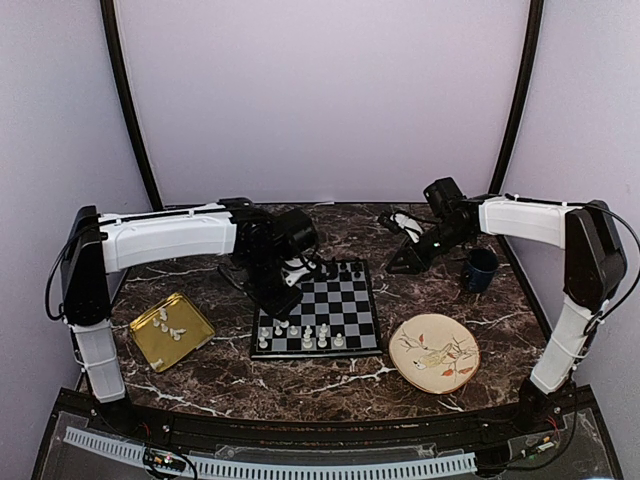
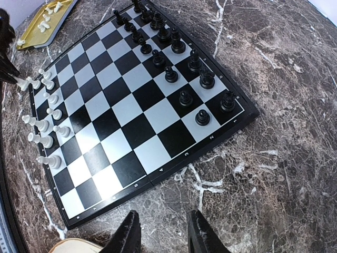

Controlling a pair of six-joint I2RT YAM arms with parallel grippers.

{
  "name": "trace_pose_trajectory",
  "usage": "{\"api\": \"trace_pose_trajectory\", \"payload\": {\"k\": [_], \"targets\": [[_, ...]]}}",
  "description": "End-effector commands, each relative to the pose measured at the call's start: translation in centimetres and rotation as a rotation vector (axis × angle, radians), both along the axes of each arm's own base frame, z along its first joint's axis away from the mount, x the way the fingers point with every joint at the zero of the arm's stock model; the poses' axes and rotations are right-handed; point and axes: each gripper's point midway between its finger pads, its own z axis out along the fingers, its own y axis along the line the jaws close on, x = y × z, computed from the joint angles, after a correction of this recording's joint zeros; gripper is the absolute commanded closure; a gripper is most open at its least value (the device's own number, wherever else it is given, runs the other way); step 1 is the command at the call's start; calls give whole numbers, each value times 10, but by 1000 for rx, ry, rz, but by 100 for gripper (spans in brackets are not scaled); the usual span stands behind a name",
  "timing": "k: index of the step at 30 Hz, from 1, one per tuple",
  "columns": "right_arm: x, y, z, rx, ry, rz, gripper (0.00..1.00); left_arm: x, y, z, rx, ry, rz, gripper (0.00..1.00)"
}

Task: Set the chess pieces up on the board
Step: Place the knight at b1.

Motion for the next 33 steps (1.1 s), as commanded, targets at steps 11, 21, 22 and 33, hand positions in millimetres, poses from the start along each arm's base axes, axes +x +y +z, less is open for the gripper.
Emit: {"api": "trace_pose_trajectory", "payload": {"k": [11,21,22,33], "targets": [[4,0,9,-4,-43,10,68,-20,8,-31,170,84,-112,100],[3,0,8,-4,-40,14,68,-28,14,-36,205,103,-122,100],[3,0,8,-4,-39,14,68,-28,14,-37,206,104,-122,100],[3,0,8,-4,-39,14,68,-26,16,-48,227,102,-104,100]]}}
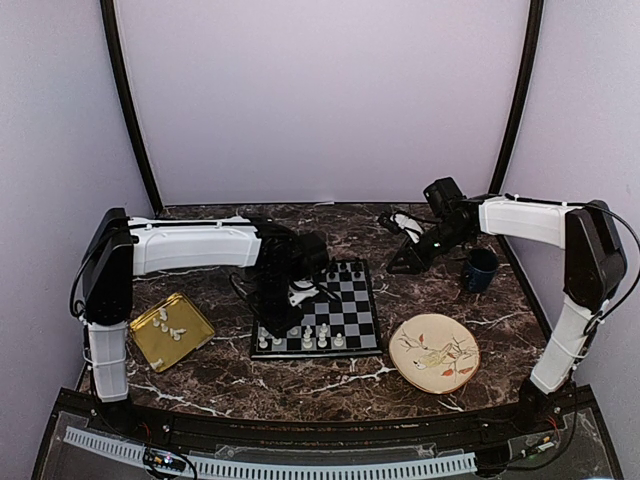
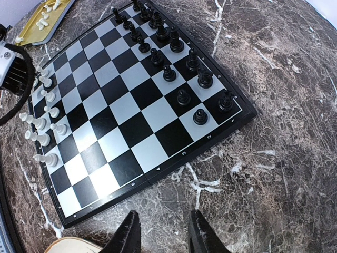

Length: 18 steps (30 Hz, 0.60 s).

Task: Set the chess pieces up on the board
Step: Place the knight at b1.

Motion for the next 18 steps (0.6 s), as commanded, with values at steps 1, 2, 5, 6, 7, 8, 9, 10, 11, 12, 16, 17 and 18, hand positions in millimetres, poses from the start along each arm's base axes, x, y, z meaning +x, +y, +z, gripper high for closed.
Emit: {"api": "trace_pose_trajectory", "payload": {"k": [1,2,5,6,7,8,9,10,11,12,16,17,18], "targets": [[2,2,8,8,-21,7,68,-5,7,-8,40,16,1,100],[2,2,9,10,-22,9,68,-5,7,-9,41,18,1,100],[2,2,8,12,-20,10,68,-7,8,-13,49,28,3,100],[2,2,9,12,-20,10,68,-7,9,-14,52,27,4,100],[2,2,8,11,-19,9,68,-7,10,-15,54,26,4,100],[1,2,8,12,-18,10,68,-6,10,-15,56,22,8,99],[2,2,8,11,-18,10,68,-6,10,-16,59,18,13,98],[2,2,8,12,-19,11,68,-5,10,-16,60,15,16,97],[1,2,8,12,-16,11,68,-5,10,-17,59,14,18,97],[1,2,7,12,-15,11,68,-5,9,-17,56,16,18,96],[1,3,5,11,-9,12,68,-4,7,-17,45,13,20,96],[1,3,6,11,-10,12,68,-4,6,-17,42,12,21,96],[1,3,6,11,-9,11,68,-3,5,-16,39,11,20,96]]}}
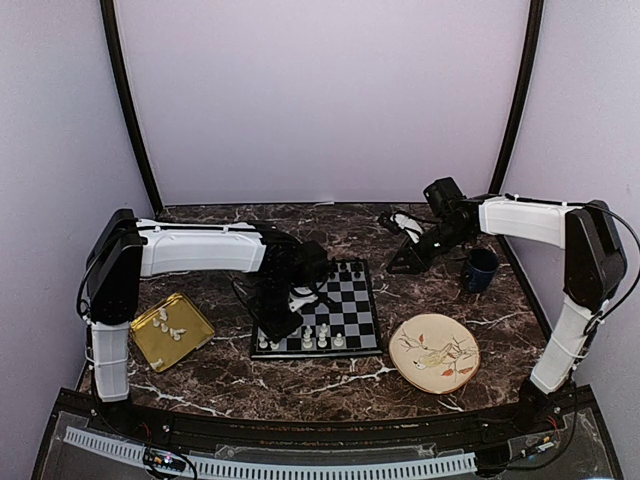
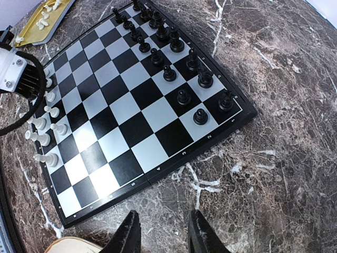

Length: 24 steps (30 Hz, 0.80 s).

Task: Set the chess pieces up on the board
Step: Place the knight at b1.

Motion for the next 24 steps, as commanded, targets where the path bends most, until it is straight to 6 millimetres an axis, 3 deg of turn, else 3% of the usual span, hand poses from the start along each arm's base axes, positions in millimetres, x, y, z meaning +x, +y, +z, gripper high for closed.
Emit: {"api": "trace_pose_trajectory", "payload": {"k": [1,24], "targets": [[2,3,5,11,-9,10,68,-1,0,-1,2,-7,3,96],[1,3,5,11,-6,14,68,4,-11,3,-39,-19,5,95]]}}
